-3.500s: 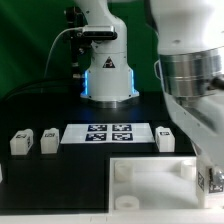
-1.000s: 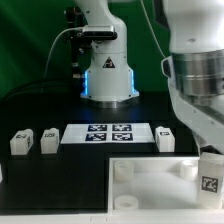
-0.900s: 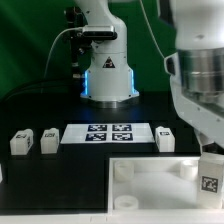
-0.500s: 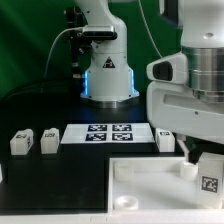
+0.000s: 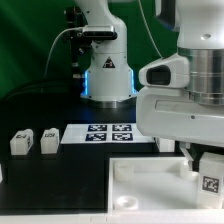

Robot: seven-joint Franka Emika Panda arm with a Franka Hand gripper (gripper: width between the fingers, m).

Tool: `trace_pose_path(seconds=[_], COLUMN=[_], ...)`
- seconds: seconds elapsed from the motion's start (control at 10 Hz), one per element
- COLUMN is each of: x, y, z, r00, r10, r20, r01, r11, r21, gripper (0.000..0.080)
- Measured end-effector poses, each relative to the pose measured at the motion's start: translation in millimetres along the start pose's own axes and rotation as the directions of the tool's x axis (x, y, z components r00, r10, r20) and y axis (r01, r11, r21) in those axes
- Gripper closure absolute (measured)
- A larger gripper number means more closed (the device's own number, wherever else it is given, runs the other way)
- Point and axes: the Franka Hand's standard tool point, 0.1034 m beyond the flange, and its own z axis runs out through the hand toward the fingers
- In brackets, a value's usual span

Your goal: Assemble one leg

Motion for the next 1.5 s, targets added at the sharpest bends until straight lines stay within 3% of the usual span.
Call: trace_pose_path(seconds=[0.2, 0.3, 0.5, 0.6, 1.0, 1.2, 1.3, 1.4, 1.5], x=[0.2, 2.5, 3.6, 2.9, 4.8, 7.2, 5.8, 5.0, -1.7], y=[-0.2, 0.0, 1.8, 1.0, 0.7, 3.3, 3.8, 2.9, 1.2], z=[-0.2, -1.0, 0.7, 0.7, -1.2, -2.2, -0.6, -1.2, -5.7], r00=[0.98, 0.928, 0.714, 0.536, 0.196, 0.173, 0.174, 0.176, 0.189], r10=[0.2, 0.372, 0.69, 0.824, 0.968, 0.975, 0.975, 0.975, 0.972], r20=[0.002, 0.016, 0.121, 0.185, 0.158, 0.138, 0.136, 0.137, 0.14], r01=[-0.2, -0.372, -0.697, -0.841, -0.979, -0.984, -0.984, -0.983, -0.981], r11=[0.98, 0.928, 0.716, 0.541, 0.201, 0.177, 0.179, 0.18, 0.194], r21=[0.001, 0.004, 0.029, 0.025, -0.022, -0.018, -0.022, -0.021, -0.023], gripper=[0.0506, 0.0506, 0.0506, 0.0506, 0.0505, 0.0505, 0.0435, 0.0298, 0.0298])
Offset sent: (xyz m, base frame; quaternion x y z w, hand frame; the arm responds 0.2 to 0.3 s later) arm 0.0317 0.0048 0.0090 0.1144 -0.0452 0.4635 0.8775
